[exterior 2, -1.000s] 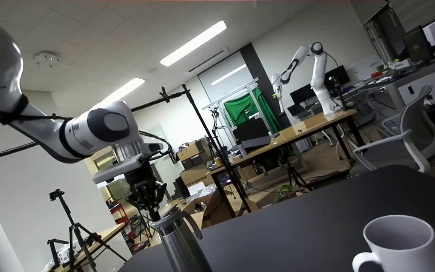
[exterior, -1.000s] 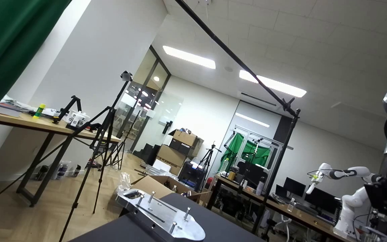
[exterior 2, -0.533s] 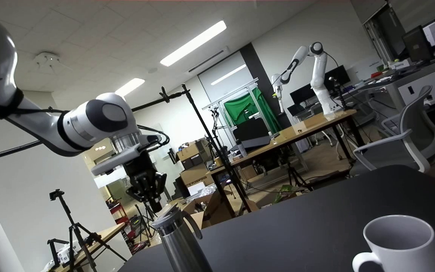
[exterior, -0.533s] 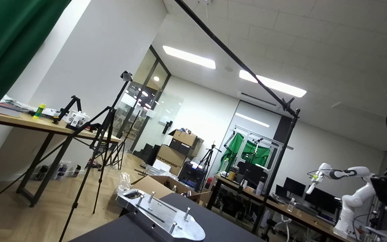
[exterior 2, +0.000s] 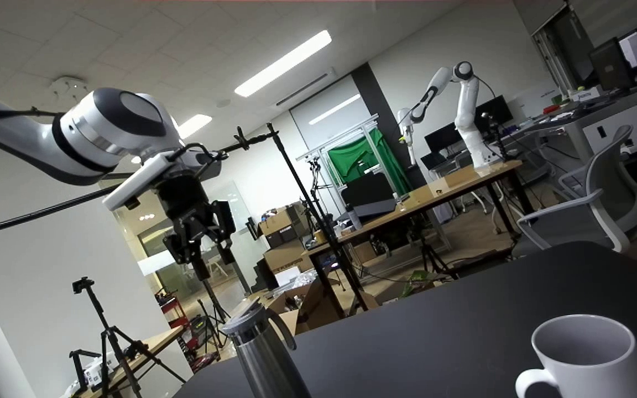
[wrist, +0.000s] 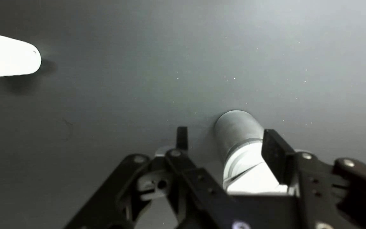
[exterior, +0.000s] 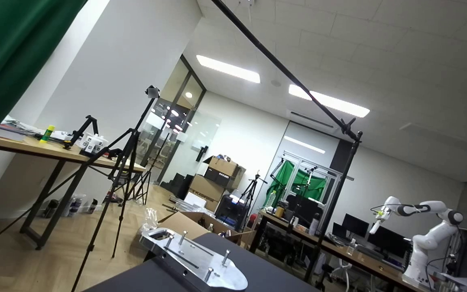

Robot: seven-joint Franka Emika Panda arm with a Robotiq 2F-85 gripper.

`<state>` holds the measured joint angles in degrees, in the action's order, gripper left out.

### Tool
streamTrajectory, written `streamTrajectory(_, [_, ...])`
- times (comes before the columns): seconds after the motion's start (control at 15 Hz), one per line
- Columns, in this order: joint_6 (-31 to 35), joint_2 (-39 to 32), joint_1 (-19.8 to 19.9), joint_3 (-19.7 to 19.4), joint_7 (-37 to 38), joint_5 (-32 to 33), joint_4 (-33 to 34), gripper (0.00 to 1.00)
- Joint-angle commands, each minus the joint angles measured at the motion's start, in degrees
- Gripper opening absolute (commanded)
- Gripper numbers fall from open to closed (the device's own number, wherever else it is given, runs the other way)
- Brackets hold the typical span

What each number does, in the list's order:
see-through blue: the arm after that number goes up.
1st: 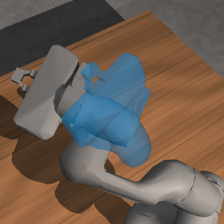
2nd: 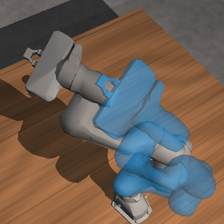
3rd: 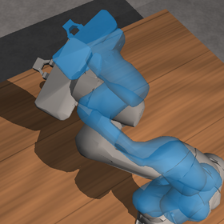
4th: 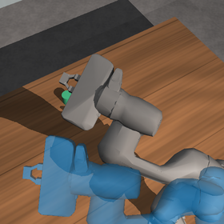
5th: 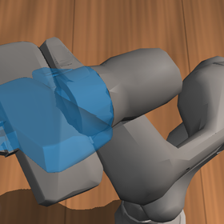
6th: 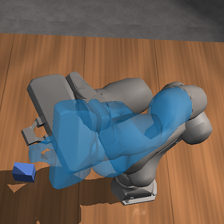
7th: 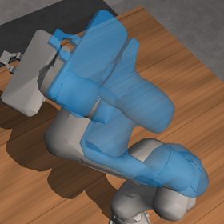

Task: Press down on the lid of the flask

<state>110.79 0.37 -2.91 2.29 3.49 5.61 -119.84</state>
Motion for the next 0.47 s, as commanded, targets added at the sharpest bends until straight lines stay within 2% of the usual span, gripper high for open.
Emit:
streamTrajectory(0.0, [-0.1, 0.1, 0.1, 0.2, -0.2, 0.0, 0.1, 0.69])
streamTrajectory(0.13, [0.5, -0.6, 0.0, 0.3, -0.2, 0.0, 0.0, 0.81])
streamTrajectory(0.4, [0.8, -1.4, -0.1, 0.3, -0.2, 0.0, 0.0, 0.81])
